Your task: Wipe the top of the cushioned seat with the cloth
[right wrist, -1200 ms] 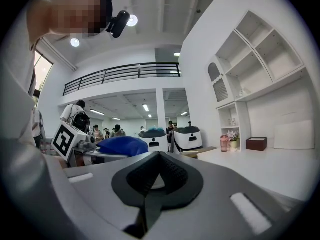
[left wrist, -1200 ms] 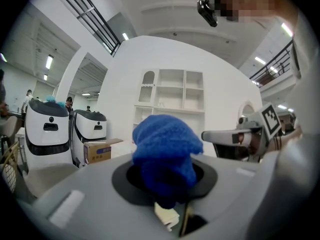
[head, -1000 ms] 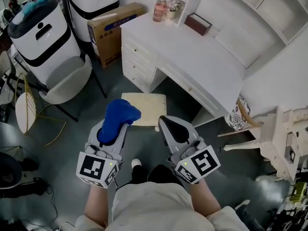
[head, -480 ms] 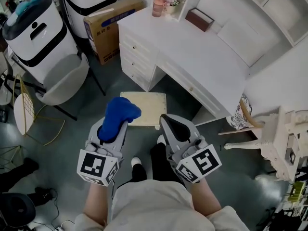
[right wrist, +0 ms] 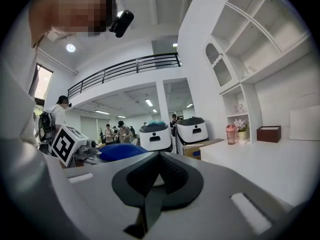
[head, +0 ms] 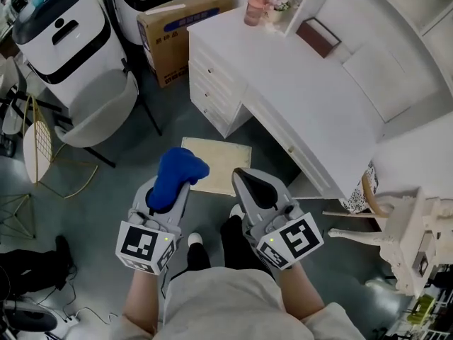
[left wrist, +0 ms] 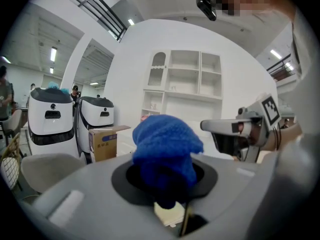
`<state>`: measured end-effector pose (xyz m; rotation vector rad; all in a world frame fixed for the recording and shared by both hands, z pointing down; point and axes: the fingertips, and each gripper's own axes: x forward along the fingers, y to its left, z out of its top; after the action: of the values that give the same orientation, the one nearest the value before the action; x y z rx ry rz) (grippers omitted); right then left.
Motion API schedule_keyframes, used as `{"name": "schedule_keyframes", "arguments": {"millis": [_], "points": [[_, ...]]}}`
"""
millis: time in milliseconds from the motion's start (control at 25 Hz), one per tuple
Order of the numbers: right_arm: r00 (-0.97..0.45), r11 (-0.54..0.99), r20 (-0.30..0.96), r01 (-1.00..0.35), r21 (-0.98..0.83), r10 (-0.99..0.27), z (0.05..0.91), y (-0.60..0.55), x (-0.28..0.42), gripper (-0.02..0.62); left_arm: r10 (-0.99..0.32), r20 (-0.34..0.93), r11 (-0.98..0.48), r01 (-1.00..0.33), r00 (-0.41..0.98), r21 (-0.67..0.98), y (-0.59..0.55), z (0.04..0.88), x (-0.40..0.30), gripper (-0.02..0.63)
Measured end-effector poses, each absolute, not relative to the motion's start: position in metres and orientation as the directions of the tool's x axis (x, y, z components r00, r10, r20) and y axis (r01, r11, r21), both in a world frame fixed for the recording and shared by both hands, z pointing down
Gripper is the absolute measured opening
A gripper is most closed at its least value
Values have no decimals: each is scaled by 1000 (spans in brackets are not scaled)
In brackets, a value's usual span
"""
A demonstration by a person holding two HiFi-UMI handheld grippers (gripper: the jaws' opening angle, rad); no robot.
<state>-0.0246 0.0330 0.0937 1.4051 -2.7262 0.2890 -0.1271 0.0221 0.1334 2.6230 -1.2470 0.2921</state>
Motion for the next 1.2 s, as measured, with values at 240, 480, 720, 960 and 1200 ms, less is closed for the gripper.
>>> {"name": "schedule_keyframes", "arguments": {"millis": [240, 480, 720, 960, 1200], "points": [[-632, 613, 148, -775, -154, -761, 103, -11, -9, -2, -761, 323, -552, -823, 562, 132, -10, 151, -116, 95], [-658, 635, 157, -752, -175, -736, 118, -45, 6, -2, -769, 373, -506, -851, 519, 140, -32, 176, -106, 95], [-681, 650, 177, -732, -206, -711, 139, -68, 18, -2, -766, 426, -468, -872, 482, 145, -48, 203, -98, 95], [-715, 677, 189, -698, -232, -673, 164, -86, 22, -2, -750, 488, -426, -891, 446, 160, -57, 240, -93, 95], [-741, 690, 212, -671, -271, -637, 197, -98, 27, -2, -732, 532, -396, -902, 425, 175, -63, 275, -83, 95]]}}
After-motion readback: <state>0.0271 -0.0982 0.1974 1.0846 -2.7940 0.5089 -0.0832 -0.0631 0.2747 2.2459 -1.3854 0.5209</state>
